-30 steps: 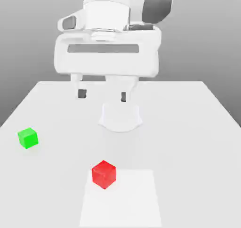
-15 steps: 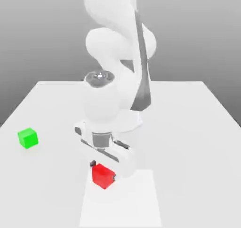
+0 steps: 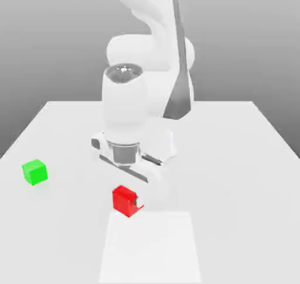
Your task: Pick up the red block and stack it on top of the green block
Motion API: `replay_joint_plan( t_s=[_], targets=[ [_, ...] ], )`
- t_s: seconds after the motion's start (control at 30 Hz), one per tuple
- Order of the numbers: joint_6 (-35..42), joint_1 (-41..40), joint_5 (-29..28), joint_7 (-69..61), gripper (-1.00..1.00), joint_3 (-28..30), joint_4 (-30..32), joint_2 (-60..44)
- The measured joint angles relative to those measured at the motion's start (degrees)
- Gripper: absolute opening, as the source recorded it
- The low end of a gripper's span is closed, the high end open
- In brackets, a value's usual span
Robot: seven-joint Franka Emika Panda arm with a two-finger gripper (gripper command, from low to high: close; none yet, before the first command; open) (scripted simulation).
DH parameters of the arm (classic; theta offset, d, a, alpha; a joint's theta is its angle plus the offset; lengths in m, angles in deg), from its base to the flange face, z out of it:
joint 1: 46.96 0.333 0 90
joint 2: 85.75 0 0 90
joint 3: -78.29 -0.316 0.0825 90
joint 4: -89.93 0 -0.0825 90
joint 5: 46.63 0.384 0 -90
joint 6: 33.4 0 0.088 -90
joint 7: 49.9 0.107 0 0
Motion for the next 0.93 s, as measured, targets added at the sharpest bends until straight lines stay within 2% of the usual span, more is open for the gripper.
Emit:
replay_joint_plan(
  t_s=[0.4,0.5,0.73,0.83,0.93],
  targets=[
    [6.34,-25.87,-5.90,21.05,-1.00,18.10,-2.07,4.66],
    [6.02,-28.07,-1.55,20.57,-1.00,21.46,-2.93,2.69],
    [1.89,-25.91,11.32,11.81,-1.00,21.26,-3.74,-4.35],
    [-0.29,-25.96,14.01,9.90,-1.00,20.76,-3.89,-6.87],
    [-2.82,-26.14,14.30,9.69,-1.00,20.64,-3.86,-8.88]
  ],
)
